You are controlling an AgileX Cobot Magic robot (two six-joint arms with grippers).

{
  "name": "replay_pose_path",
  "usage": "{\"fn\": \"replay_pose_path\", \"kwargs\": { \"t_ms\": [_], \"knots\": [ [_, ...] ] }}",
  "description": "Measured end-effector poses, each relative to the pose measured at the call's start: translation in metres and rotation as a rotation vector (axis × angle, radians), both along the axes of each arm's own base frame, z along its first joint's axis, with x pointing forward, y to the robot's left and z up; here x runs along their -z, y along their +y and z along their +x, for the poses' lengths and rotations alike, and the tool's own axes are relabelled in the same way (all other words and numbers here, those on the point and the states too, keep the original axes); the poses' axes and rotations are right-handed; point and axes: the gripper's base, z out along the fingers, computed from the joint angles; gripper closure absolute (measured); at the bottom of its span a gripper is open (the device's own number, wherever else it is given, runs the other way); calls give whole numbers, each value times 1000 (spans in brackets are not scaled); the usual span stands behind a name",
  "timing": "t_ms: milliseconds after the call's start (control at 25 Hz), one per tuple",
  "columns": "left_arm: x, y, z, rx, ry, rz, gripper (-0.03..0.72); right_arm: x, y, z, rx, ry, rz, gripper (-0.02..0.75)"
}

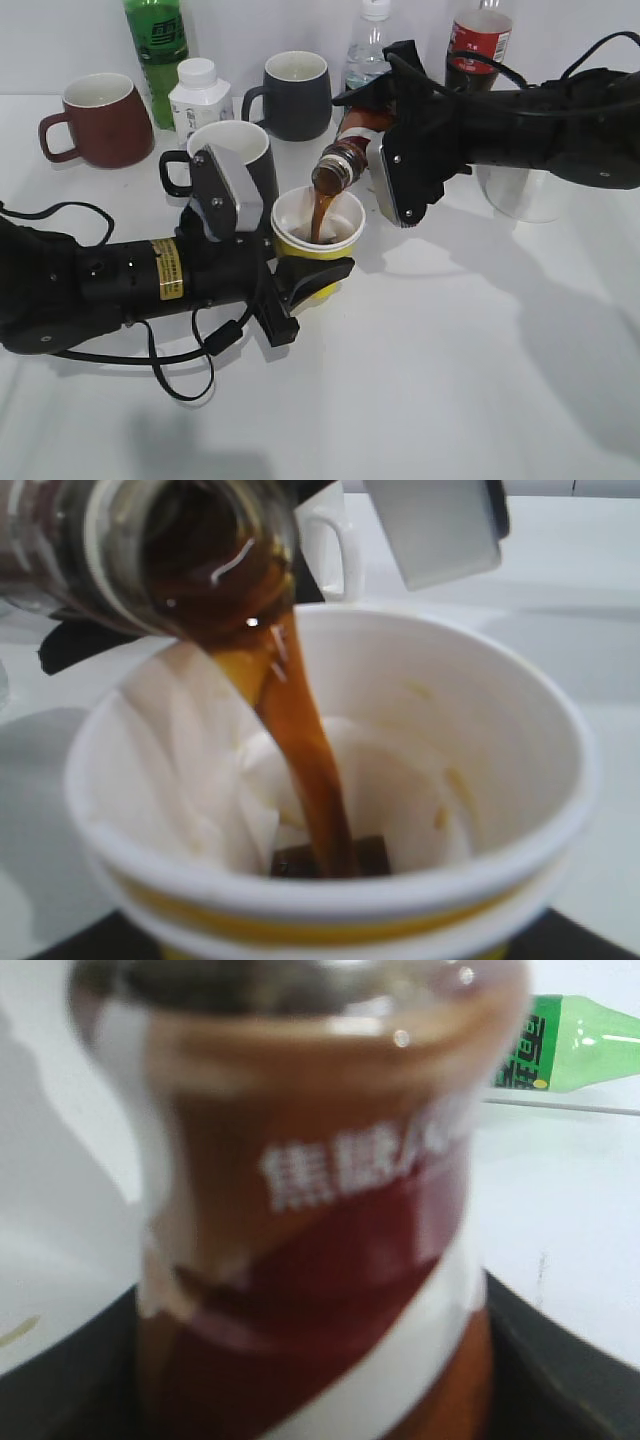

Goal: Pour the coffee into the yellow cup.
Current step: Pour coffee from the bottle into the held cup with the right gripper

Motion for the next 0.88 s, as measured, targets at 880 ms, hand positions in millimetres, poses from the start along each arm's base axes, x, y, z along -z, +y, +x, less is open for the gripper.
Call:
{"fn": "replay_pose_path", "kwargs": {
  "t_ms": [880],
  "knots": [
    [1, 0, 0, -1, 3, 6, 348, -1, 0, 0, -13, -32, -21, 237]
  ]
}}
